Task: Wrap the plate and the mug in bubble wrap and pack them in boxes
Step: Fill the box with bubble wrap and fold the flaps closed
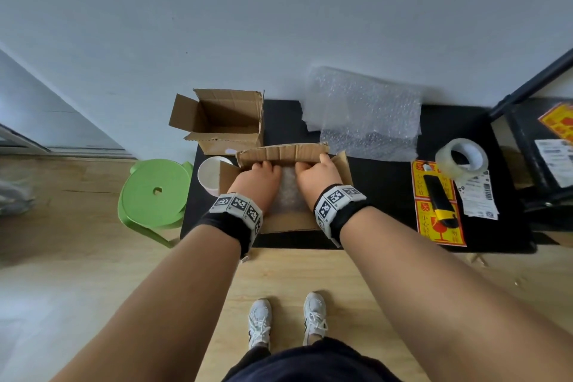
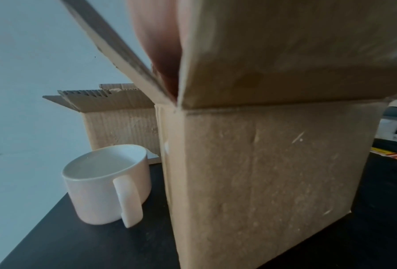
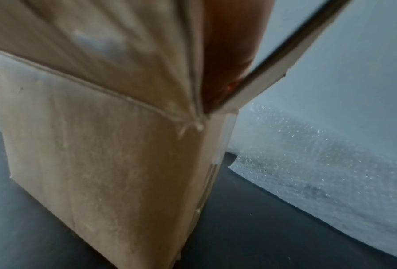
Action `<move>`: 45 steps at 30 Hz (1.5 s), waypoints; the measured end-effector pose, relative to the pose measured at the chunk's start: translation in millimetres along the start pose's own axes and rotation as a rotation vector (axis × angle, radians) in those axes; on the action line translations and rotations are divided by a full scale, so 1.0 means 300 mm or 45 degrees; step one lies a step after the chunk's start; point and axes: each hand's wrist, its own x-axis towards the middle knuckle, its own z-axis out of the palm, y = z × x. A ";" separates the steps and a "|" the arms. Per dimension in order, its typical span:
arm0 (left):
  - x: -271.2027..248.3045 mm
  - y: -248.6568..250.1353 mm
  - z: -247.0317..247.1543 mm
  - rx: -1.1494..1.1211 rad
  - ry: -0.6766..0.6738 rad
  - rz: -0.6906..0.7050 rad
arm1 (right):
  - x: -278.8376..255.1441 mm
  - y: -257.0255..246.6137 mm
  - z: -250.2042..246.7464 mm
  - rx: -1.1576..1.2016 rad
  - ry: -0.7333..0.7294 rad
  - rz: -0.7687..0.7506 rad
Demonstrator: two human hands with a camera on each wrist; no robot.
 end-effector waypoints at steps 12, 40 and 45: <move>-0.029 -0.020 -0.014 -0.153 -0.114 -0.105 | -0.104 0.013 -0.079 0.039 0.046 0.011; 0.036 -0.038 -0.015 0.092 0.075 0.089 | -0.026 0.027 -0.009 0.136 0.296 -0.034; 0.006 -0.032 -0.020 -0.102 0.113 -0.034 | -0.061 0.036 -0.037 0.260 0.252 -0.019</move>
